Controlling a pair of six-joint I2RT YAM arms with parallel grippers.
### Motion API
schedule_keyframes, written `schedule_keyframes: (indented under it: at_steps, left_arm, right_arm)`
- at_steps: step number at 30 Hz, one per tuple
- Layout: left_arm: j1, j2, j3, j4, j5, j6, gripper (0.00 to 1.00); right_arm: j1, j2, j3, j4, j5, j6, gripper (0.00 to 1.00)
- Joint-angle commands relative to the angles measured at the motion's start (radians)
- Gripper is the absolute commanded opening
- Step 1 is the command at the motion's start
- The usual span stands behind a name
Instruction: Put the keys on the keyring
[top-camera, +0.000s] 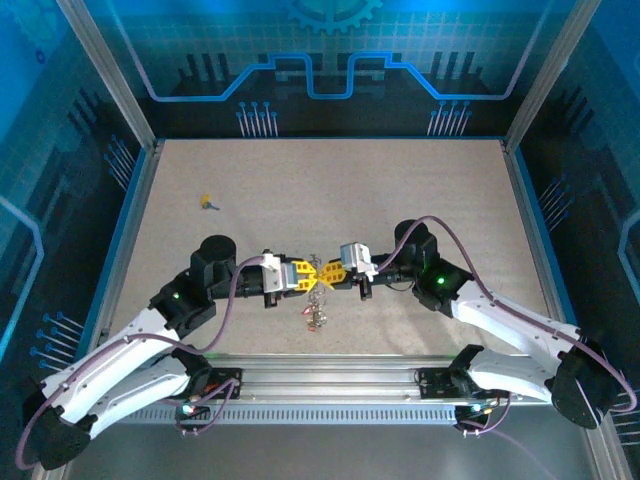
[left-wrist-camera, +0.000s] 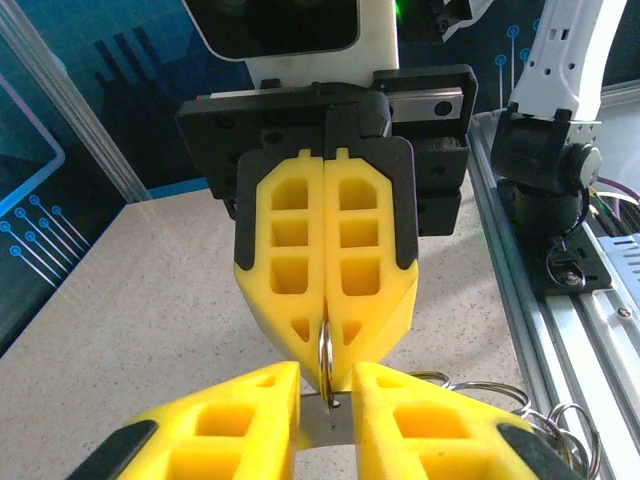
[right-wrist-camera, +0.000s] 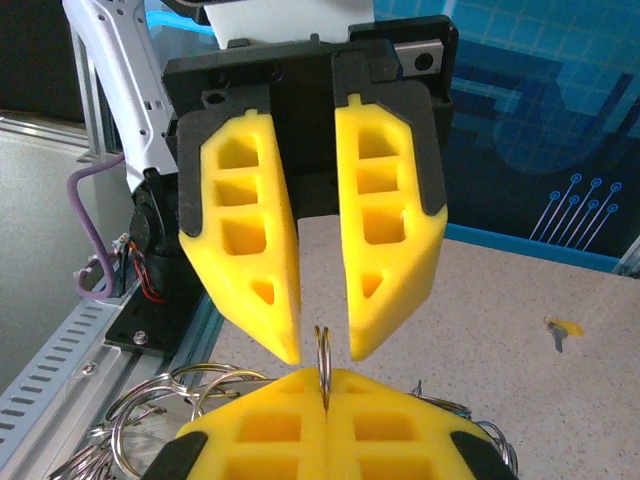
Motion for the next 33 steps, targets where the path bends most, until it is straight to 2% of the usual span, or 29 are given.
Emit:
schedule_keyframes:
  at_steps: [1,7,9,14,21,24,28,30,33]
  left_arm:
    - [-0.003,0.005,-0.007,0.025,0.038,-0.011,0.17]
    - [-0.003,0.005,0.010,0.000,0.023,0.003,0.00]
    - [-0.003,0.008,0.028,-0.031,0.007,0.021,0.00]
    - [-0.005,0.024,0.088,-0.171,-0.028,0.096,0.00]
    - [-0.003,0.028,0.111,-0.199,-0.039,0.117,0.00]
    - [-0.005,0.029,0.112,-0.189,-0.034,0.111,0.00]
    - [-0.004,0.028,0.111,-0.185,-0.032,0.105,0.00]
    - [-0.005,0.028,0.112,-0.186,-0.033,0.105,0.00]
    - [-0.004,0.024,0.113,-0.191,-0.034,0.105,0.00]
  right_arm:
    - [-0.002,0.002,0.042,0.034,-0.024,-0.012,0.00]
    - [0.013,0.001,0.064,-0.071,0.026,-0.068,0.02]
    - [0.015,-0.003,0.077,-0.125,0.057,-0.092,0.14]
    - [0.021,-0.020,0.104,-0.258,0.126,-0.185,0.27]
    - [0.051,-0.009,0.127,-0.348,0.162,-0.253,0.32]
    - [0.073,0.011,0.134,-0.352,0.184,-0.259,0.32]
    - [0.093,0.031,0.143,-0.346,0.211,-0.261,0.25]
    - [0.094,0.036,0.143,-0.336,0.215,-0.257,0.20]
    - [0.094,0.036,0.139,-0.316,0.226,-0.242,0.06]
